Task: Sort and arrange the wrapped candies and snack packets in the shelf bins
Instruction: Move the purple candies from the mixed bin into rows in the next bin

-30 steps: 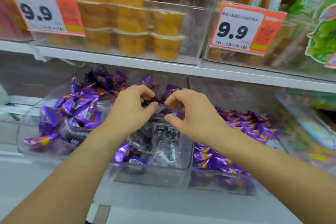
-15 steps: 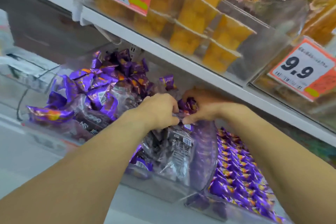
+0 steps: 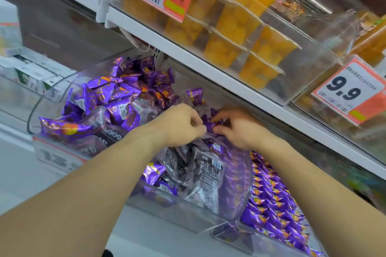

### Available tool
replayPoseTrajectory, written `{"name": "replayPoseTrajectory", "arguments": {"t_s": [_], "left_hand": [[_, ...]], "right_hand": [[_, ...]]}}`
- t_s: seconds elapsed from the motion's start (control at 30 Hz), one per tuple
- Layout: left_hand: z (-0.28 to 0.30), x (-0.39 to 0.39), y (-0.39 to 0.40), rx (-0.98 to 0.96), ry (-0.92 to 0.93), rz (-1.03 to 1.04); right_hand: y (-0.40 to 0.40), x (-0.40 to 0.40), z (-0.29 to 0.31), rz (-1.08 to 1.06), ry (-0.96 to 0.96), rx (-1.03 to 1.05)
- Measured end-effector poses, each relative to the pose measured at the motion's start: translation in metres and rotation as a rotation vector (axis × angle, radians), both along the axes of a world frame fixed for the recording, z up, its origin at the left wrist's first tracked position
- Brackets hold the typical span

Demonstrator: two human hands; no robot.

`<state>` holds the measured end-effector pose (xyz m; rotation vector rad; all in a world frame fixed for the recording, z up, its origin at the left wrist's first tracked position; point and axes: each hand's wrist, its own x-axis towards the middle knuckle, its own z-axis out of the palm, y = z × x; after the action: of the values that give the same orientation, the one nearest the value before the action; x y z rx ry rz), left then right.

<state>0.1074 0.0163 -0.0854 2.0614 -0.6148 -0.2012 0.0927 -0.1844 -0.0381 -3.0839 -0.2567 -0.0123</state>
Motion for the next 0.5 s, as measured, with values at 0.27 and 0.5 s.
{"name": "replayPoseTrajectory", "arguments": {"t_s": [0.27, 0.5], "left_hand": [[0.014, -0.024, 0.000, -0.260, -0.083, -0.056], [0.055, -0.077, -0.002, -0.367, -0.038, -0.160]], "right_hand": [[0.025, -0.080, 0.013, -0.028, -0.131, 0.696], [0.016, -0.145, 0.020, -0.225, -0.126, 1.315]]}}
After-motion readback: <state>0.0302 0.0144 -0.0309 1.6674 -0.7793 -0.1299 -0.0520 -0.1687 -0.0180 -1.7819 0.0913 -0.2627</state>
